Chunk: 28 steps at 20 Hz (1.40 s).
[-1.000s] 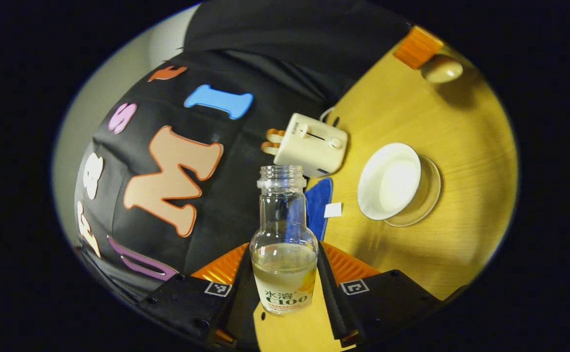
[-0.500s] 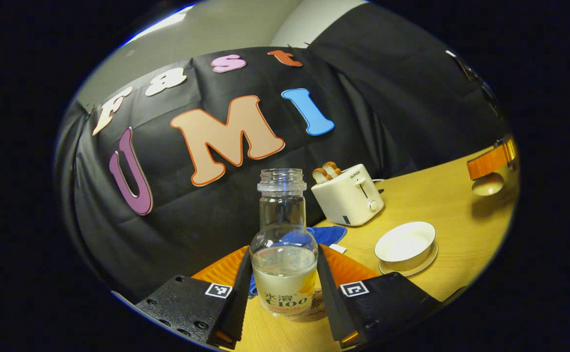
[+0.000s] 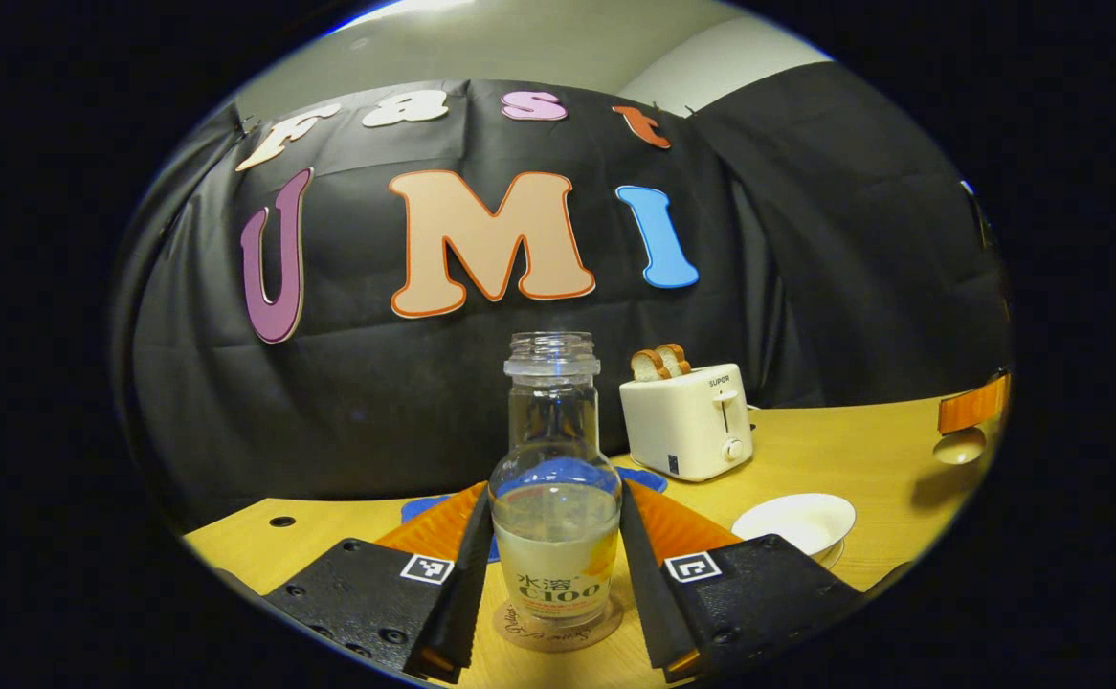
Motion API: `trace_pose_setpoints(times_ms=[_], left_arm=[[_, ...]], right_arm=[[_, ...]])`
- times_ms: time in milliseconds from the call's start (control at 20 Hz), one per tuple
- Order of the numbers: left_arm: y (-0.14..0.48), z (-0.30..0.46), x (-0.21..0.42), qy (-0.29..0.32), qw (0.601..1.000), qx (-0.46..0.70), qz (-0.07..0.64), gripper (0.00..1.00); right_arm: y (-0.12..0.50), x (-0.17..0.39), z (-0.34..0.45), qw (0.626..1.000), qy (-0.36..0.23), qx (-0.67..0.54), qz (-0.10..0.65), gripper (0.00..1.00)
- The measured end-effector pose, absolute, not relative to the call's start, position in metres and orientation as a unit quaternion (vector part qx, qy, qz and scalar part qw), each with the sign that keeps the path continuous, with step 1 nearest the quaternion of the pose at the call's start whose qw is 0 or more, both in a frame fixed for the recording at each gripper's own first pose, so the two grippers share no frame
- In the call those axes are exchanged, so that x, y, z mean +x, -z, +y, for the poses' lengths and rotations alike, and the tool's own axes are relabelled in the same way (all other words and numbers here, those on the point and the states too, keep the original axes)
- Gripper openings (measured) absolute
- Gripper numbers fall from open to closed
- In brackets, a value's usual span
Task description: Open the teacup lid with one hand, grasp the water bottle and pour water into the teacup with the other hand; after pouring, place the water bottle on the coaster and then close the teacup lid.
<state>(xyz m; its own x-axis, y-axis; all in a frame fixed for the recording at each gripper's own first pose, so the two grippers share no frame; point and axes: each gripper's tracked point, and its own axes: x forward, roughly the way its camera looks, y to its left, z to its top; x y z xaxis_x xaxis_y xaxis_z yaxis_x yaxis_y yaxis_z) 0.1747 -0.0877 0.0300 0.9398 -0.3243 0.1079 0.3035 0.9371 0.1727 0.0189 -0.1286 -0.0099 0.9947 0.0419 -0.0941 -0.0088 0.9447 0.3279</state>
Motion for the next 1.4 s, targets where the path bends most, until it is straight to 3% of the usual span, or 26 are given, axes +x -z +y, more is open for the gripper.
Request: trace_pose_setpoints(times_ms=[400, 1250, 1400], left_arm=[[0.0, -0.073, 0.184, 0.134, 0.99, 0.048, -0.015, 0.64], [0.001, -0.063, 0.194, 0.116, 0.993, -0.002, -0.002, 0.72], [0.0, -0.057, 0.194, 0.099, 0.995, -0.002, -0.002, 0.94]], right_arm=[[0.01, 0.02, -0.129, 0.985, -0.013, 0.163, 0.05, 0.29], [0.014, 0.018, -0.128, 0.986, -0.009, 0.161, 0.049, 0.31], [0.014, 0.018, -0.128, 0.986, -0.009, 0.16, 0.049, 0.29]])
